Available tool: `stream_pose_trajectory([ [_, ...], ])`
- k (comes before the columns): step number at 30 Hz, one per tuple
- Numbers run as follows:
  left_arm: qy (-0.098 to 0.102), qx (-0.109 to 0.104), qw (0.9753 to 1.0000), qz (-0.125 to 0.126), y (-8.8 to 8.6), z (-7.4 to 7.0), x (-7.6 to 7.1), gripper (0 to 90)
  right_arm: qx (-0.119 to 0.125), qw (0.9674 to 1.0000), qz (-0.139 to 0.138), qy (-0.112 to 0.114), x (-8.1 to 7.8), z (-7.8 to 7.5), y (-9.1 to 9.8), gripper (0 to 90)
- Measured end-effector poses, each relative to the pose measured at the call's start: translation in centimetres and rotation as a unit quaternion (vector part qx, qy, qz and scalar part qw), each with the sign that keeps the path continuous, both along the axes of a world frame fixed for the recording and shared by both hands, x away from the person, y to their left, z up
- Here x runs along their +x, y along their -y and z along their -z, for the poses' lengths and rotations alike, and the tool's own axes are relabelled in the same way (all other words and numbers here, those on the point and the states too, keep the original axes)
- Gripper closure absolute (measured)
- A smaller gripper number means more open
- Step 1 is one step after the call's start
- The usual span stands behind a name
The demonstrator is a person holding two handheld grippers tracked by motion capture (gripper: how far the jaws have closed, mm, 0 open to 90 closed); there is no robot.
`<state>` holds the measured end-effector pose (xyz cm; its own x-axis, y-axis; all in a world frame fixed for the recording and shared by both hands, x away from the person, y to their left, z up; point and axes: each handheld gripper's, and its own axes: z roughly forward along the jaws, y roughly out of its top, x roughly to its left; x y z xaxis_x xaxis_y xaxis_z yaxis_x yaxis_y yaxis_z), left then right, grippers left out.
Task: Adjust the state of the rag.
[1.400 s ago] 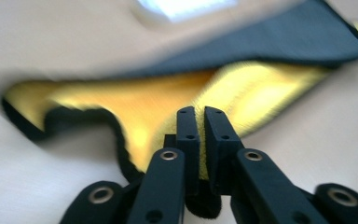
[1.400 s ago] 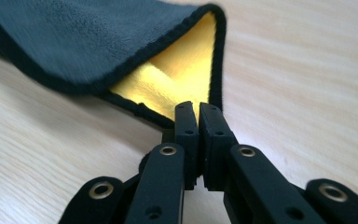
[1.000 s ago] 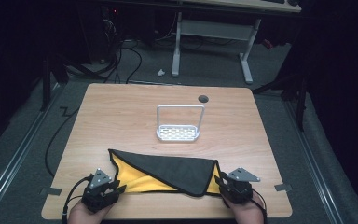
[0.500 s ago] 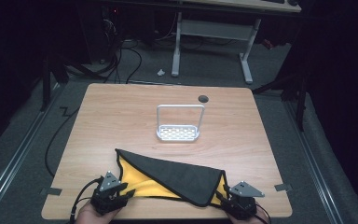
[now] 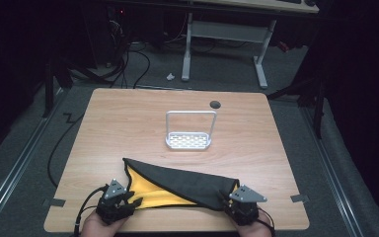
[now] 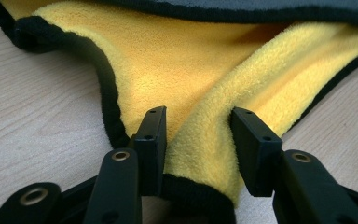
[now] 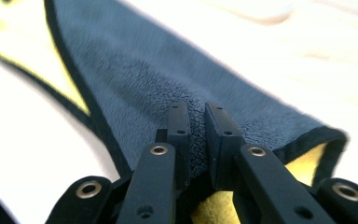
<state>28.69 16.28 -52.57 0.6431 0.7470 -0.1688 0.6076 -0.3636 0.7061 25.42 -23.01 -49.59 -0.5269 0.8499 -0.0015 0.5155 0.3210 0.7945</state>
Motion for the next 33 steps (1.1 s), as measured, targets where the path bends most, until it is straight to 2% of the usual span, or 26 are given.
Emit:
stream_pose_trajectory([
  [6,0.003,0.006,1.0,0.001,0.1,0.0,0.0,58.1,0.041,0.9984,0.038,-0.007,3.0,-1.3,1.8,85.0],
  [9,0.003,0.004,1.0,0.001,0.0,0.0,0.0,58.1,0.028,0.9983,0.051,-0.001,3.3,-1.5,2.2,85.6],
  [11,0.003,0.006,1.0,0.001,0.0,0.0,0.0,56.6,-0.001,0.998,0.062,0.004,4.7,-1.3,2.5,85.6],
  [12,0.003,0.006,1.0,0.001,0.0,0.0,0.0,55.8,-0.001,0.998,0.062,0.004,4.7,-1.3,2.5,85.6],
  [13,0.005,0.009,0.9999,0.002,0.2,0.0,-0.1,55.2,-0.009,0.9974,0.071,-0.009,6.7,-0.9,2.5,85.4],
  [15,0.006,0.011,0.9999,0.002,0.2,-0.1,-0.1,54.7,-0.02,0.9961,0.085,-0.014,8.9,-0.5,2.5,84.8],
  [17,0.007,0.014,0.9999,0.002,0.3,-0.1,-0.1,54.8,-0.023,0.9944,0.099,-0.028,10.9,-0.1,2.8,84.1],
  [19,0.012,0.019,0.9997,0.0,0.2,-0.1,-0.1,54.9,-0.024,0.9928,0.112,-0.037,12.3,0.0,3.3,83.5],
  [22,0.014,0.021,0.9997,-0.005,0.0,-0.1,-0.1,54.8,-0.037,0.9899,0.133,-0.03,13.4,-0.2,4.2,78.8],
  [24,0.014,0.023,0.9996,-0.007,0.0,-0.1,0.0,54.6,-0.044,0.9876,0.149,-0.022,13.6,-0.3,4.8,77.2],
  [25,0.014,0.023,0.9996,-0.007,0.0,-0.1,0.0,54.3,-0.049,0.9864,0.156,-0.016,13.5,-0.4,5.0,72.7],
  [26,0.021,0.024,0.9995,-0.005,0.1,-0.4,-0.2,54.0,-0.046,0.9862,0.158,-0.014,13.1,-0.6,5.2,70.9],
  [29,0.032,0.013,0.9994,0.002,0.5,-1.0,-0.4,53.8,-0.036,0.9896,0.139,0.003,10.8,-1.4,5.3,70.2],
  [30,0.037,0.005,0.9993,0.011,0.9,-1.2,-0.5,53.8,-0.036,0.9896,0.139,0.003,10.8,-1.4,5.3,70.2],
  [31,0.043,0.001,0.9989,0.02,1.5,-1.4,-0.6,53.9,-0.032,0.991,0.13,0.008,9.8,-1.5,5.1,69.6],
  [32,0.039,-0.002,0.9988,0.031,2.5,-1.4,-0.4,54.5,-0.014,0.9939,0.109,0.006,7.7,-1.5,4.7,69.6],
  [33,0.039,-0.002,0.9988,0.031,2.5,-1.4,-0.4,54.5,-0.014,0.9939,0.109,0.006,7.7,-1.5,4.7,69.6],
])
